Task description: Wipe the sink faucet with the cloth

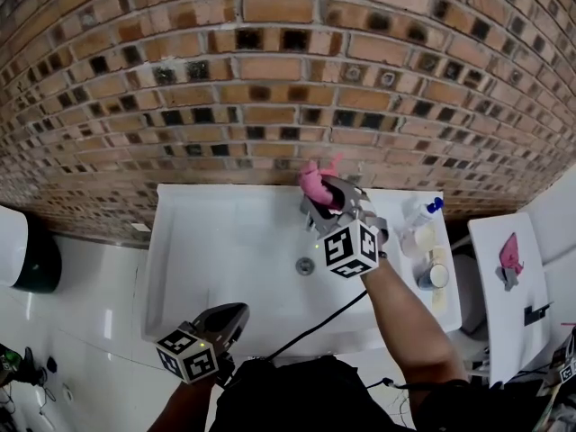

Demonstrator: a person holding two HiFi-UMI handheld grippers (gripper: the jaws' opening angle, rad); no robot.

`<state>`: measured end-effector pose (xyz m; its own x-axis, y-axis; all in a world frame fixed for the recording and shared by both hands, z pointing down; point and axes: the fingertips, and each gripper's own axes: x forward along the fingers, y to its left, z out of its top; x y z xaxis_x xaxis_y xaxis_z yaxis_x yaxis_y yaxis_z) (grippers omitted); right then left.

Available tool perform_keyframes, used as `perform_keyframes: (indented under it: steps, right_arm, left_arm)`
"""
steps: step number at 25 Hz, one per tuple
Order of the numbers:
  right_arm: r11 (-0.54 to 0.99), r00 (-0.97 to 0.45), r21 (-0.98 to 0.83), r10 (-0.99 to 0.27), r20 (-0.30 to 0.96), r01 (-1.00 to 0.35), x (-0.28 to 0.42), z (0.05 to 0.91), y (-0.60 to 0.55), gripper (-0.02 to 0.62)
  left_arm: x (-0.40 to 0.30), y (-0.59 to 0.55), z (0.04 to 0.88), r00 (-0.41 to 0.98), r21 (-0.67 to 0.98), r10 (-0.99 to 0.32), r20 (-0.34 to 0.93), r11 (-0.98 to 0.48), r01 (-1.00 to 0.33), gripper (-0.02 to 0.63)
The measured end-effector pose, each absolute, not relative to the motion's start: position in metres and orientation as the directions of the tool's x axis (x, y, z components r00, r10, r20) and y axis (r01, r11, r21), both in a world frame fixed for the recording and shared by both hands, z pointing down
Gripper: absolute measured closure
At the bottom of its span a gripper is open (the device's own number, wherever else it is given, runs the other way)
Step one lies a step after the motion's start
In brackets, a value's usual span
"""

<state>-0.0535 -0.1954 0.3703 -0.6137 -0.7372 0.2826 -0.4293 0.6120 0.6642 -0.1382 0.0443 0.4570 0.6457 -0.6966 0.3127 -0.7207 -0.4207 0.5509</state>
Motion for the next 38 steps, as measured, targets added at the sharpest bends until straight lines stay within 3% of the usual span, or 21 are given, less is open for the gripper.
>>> perform_keyframes:
  steps: [19, 38]
  right_arm:
    - [0.592, -0.563, 0.687, -0.765, 0.314, -0.421, -0.058, 0.409, -0.135, 0.448]
    - [0.665, -0.567, 0.544, -0.737, 0.367, -0.513, -0.055, 0.463, -0.112, 0.448]
  left_arm:
    - [-0.154, 0.05, 0.458, 0.725, 0.543, -0.61, 0.321, -0.509, -0.668, 0.6]
    - [-0.163, 0.054, 0.475, 0.742, 0.548, -0.564, 0.362, -0.515, -0.659, 0.6]
